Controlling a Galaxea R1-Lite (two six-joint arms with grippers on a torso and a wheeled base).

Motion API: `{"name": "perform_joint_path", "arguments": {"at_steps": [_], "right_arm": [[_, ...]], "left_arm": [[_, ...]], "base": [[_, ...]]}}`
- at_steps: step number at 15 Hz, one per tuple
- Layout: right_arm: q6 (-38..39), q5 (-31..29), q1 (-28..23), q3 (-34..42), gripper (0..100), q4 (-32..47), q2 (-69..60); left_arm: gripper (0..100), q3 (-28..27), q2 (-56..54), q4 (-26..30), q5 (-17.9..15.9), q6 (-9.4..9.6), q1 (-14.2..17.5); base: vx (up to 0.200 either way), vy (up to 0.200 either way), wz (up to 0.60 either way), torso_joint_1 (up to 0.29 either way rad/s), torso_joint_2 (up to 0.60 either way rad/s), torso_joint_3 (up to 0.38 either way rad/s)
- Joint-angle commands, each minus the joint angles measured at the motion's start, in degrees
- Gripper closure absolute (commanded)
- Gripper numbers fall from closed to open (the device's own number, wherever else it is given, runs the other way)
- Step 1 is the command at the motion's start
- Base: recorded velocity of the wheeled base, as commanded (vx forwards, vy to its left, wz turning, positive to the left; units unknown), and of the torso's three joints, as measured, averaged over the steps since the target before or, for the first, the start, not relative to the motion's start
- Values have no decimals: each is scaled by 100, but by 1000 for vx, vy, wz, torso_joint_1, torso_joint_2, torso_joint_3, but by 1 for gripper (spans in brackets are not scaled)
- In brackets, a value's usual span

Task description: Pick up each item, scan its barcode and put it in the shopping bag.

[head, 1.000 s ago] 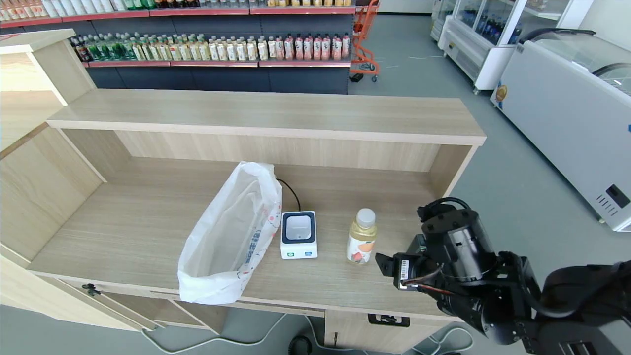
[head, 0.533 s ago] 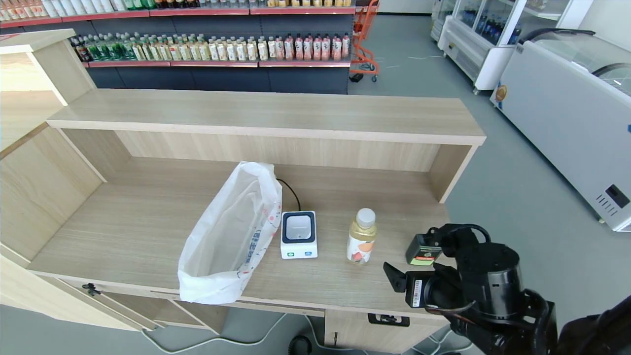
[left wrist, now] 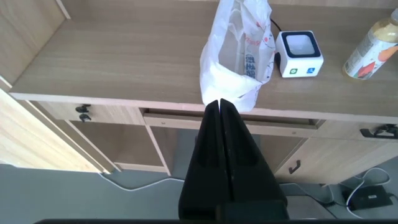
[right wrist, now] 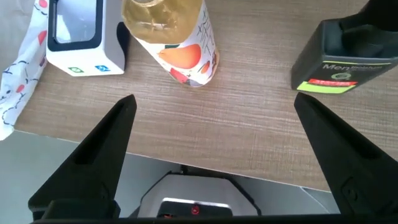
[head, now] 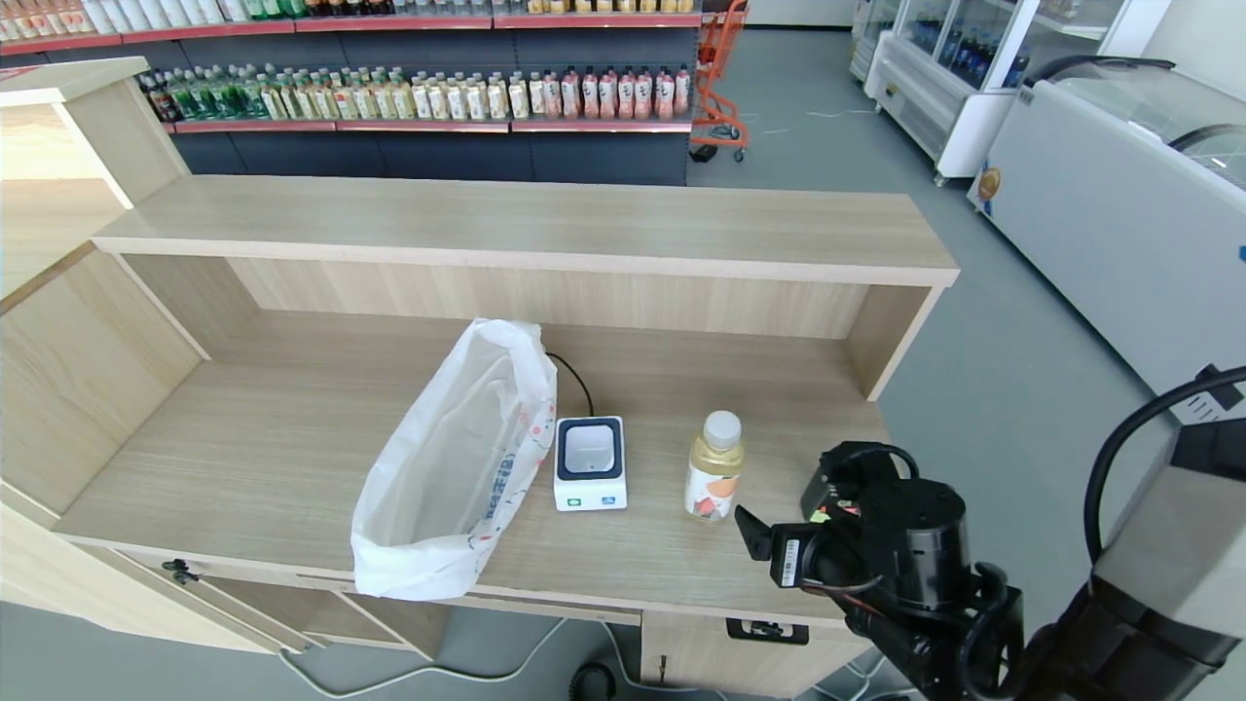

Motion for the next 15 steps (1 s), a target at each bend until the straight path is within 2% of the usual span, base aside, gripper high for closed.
{"name": "perform_joint_path", "arguments": {"at_steps": [1, 9, 15], "right_arm": [[-51, 22, -4, -304, 0, -22, 366], [-438, 30, -21, -1614, 0, -22, 1324], [-631, 30, -21, -2264, 0, -22, 1781]], "left_arm": [[100, 1, -2, -1, 0, 0, 0], [100, 1, -2, -1, 0, 0, 0], [100, 1, -2, -1, 0, 0, 0]], "base": [[0, 0, 0, 0, 0, 0], [0, 0, 0, 0, 0, 0], [0, 0, 0, 0, 0, 0]]}}
